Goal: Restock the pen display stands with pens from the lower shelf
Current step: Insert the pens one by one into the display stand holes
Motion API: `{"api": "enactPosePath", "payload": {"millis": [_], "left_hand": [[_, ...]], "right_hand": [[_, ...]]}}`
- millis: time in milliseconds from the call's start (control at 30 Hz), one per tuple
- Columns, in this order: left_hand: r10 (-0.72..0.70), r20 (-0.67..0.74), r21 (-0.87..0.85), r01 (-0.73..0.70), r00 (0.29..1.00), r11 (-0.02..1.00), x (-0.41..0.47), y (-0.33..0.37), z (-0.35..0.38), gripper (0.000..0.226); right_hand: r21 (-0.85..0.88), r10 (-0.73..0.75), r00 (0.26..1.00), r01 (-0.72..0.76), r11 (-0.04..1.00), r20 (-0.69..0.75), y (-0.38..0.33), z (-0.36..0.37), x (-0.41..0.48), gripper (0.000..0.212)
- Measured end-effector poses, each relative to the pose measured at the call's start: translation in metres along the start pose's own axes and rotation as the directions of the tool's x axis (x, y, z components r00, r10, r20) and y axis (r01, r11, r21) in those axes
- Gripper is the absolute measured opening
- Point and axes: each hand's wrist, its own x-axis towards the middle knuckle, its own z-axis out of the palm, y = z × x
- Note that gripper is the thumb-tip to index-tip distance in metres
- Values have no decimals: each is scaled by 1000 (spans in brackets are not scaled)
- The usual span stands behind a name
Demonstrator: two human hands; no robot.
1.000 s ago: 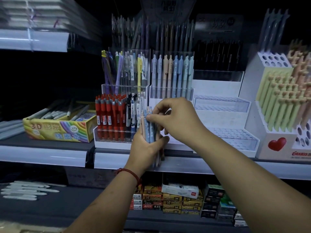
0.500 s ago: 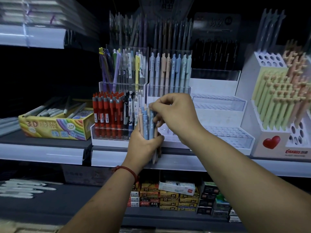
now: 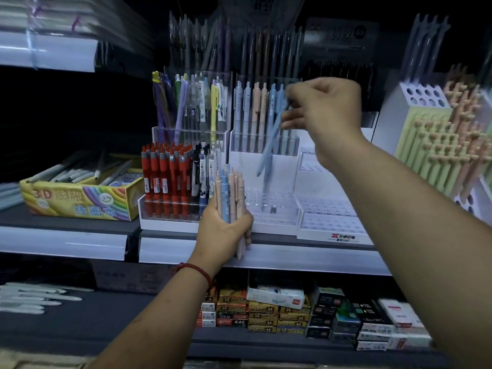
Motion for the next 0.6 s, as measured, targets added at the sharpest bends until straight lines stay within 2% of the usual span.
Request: {"api": "enactPosePath", "payload": {"millis": [200,400,600], "left_hand": [[4,2,-30,-4,1000,1000,2,-4,0,31],[8,10,-34,-8,1000,999,1,-4,0,33],[8,5,-3,-8,1000,1000,3,-5,0,32]], "right_hand": [[-161,-3,996,-11,987,-84,42,-16,6,14],[-284,-2,996,-24,959,-92,69,-8,4,13],[-439,-27,1000,26,898,3,92,0,12,18]]}}
